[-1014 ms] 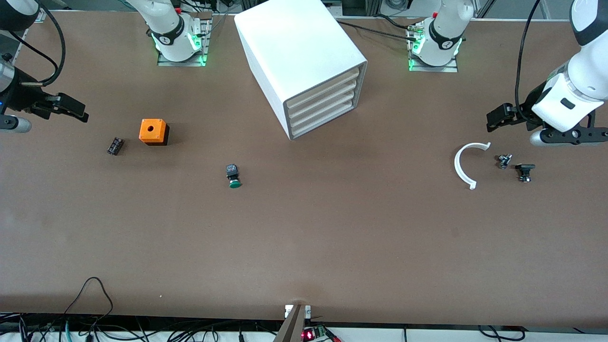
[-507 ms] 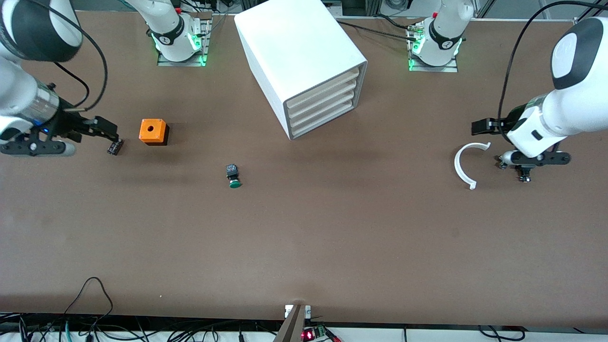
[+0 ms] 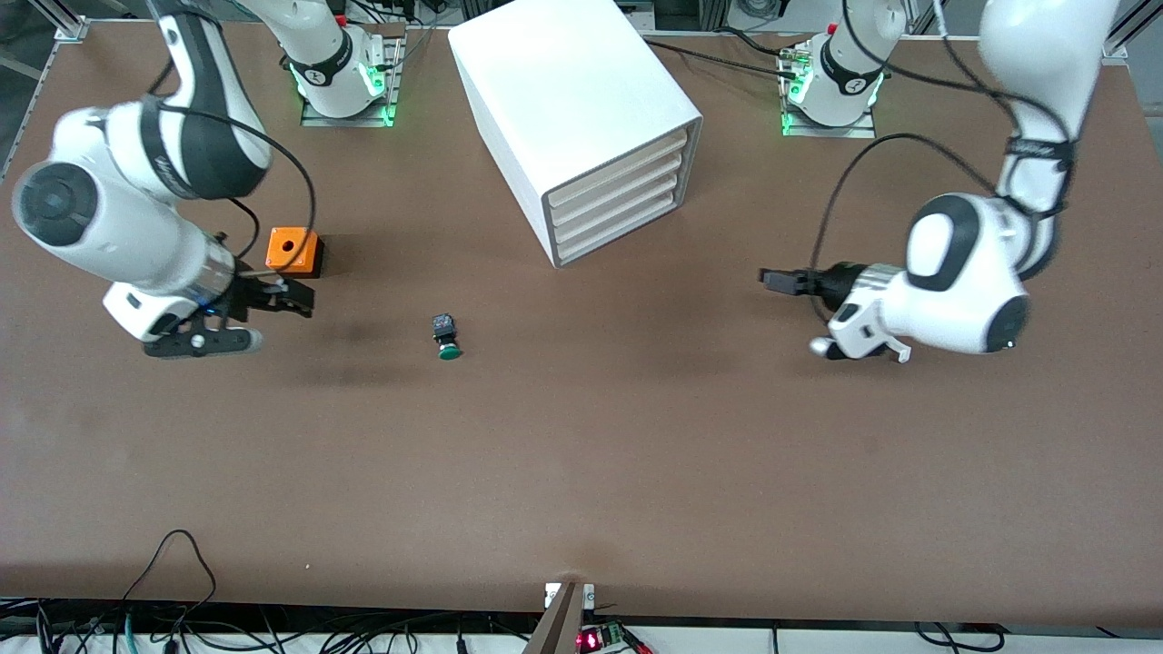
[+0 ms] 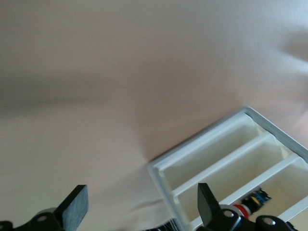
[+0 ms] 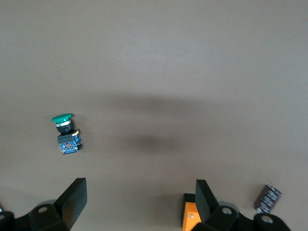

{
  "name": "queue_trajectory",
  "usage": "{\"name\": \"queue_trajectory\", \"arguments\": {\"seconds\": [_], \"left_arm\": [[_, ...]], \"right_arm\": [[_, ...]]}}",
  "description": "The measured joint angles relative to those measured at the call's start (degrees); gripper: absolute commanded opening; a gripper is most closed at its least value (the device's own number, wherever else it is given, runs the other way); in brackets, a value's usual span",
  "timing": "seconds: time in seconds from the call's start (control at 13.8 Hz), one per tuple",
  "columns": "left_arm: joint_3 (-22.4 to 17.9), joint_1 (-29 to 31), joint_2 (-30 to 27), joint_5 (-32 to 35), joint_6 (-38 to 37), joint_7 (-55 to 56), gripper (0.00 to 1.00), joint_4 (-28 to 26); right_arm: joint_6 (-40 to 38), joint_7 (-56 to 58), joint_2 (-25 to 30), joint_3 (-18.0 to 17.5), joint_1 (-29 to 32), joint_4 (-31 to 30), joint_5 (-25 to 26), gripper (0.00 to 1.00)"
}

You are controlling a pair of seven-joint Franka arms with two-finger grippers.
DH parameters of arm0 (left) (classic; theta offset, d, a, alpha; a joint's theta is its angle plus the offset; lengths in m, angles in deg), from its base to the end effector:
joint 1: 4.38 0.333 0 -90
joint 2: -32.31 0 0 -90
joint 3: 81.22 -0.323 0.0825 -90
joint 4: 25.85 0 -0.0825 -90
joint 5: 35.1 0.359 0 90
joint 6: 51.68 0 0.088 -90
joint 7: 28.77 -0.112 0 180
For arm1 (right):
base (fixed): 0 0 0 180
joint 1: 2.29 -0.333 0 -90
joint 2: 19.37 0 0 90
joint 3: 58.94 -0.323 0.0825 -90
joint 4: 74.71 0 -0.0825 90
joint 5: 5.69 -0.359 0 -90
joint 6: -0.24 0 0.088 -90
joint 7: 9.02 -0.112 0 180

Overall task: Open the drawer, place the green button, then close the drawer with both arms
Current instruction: 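Pull the drawer open with the left gripper while the right gripper reaches the button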

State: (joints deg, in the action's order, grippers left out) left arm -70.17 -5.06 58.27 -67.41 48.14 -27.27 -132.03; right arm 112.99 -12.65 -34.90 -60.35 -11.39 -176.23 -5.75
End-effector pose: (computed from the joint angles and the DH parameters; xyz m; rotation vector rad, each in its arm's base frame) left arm 0.5421 -0.1579 0.2854 2.4879 0.0996 -0.8072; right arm 0.5926 0.1089 0.4141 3.1321 0.1866 -0.1182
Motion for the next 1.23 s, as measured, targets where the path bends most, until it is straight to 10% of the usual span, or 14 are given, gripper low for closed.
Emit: {"name": "queue_trajectory", "arguments": {"seconds": [0.36,0.87,1.01,1.09,1.23], "left_arm": [[4.3,-2.9,3.2,-19.7,6.8,-15.3,1.00,-11.3],[10.8,-4.2,3.2,-22.7,14.2,-20.3,0.89,-18.2],[12.5,-4.4,3.2,-22.7,17.0,-20.3,0.50,-19.0],[13.1,-4.4,3.2,-22.7,18.2,-20.3,0.07,-19.5],[13.9,-4.5,3.1,-22.9,19.4,-20.3,0.00,-20.2]], "right_arm": [[3.8,2.9,-6.0,-6.5,-1.2,0.0,0.0,1.00],[19.0,4.1,-9.5,-12.1,-1.8,-8.8,5.4,1.00],[23.8,4.2,-10.3,-12.3,-1.8,-12.3,7.0,1.00],[24.9,4.2,-10.7,-12.3,-1.8,-13.3,7.2,1.00],[26.3,4.4,-11.3,-12.5,-1.9,-14.2,7.2,1.00]]}}
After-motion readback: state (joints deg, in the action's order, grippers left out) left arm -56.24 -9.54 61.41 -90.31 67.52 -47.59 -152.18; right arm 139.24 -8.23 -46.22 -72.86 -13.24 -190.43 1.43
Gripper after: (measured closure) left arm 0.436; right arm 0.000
